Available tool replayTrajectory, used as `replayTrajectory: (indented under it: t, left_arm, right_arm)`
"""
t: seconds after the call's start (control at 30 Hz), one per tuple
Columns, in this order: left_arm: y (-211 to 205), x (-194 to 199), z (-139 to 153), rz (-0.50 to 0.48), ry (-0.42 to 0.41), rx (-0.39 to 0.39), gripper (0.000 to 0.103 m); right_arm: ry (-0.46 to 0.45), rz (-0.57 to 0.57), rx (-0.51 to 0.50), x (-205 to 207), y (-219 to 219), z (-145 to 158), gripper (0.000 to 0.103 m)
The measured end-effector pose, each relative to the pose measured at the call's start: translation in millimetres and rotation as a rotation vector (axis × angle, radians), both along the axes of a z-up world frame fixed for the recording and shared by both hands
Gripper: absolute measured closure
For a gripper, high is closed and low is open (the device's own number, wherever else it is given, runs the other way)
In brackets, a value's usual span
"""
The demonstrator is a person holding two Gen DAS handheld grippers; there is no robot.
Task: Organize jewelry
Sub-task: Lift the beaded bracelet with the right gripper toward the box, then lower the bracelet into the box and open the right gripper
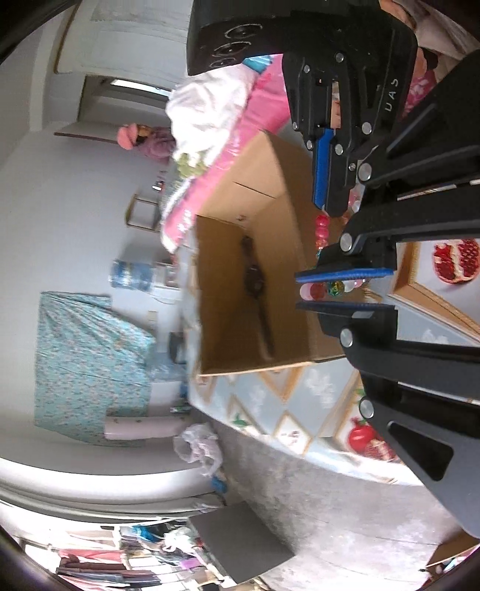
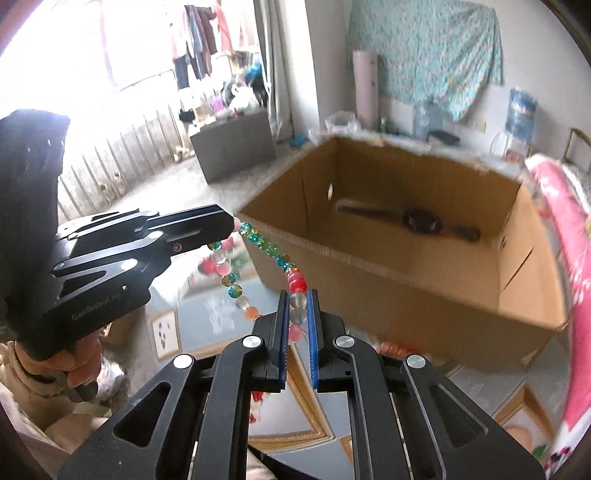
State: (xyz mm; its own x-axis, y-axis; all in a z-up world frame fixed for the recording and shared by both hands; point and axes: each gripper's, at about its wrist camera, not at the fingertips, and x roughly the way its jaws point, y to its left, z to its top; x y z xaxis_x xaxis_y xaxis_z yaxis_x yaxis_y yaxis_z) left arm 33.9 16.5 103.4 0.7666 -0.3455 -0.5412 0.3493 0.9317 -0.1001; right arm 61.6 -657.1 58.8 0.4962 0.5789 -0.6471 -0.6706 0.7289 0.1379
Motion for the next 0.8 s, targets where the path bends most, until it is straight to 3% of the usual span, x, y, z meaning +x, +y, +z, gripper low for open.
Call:
replayTrajectory:
  t: [0.2,0.43,0.57,0.8]
  left_arm:
    - [-8.3,11.1,35.4,-0.013,-0.088,0.0,0.094]
    - [-23.0,46.8,53.8,-0.034,-0.126,0.01,0.094]
    - [-30.6,79.4,40.1,-0.035,-0.085,0.033,0.093]
    - [-38.9,134.1,-9.3,-0.011,0.084,0.064,0.093]
  right_arm:
    - [-0.084,-0.007,0.043,15.1,-9.4,23.4,0.096]
    - [-0.095,-0.054,0.082,61.4,-17.6,29.5,0.096]
    - [-0.057,-0.085,0.077,87.3,-20.0,20.5,0.096]
    - [0.097,-0.099,0.059,125.1,-16.0,-20.8,0.096]
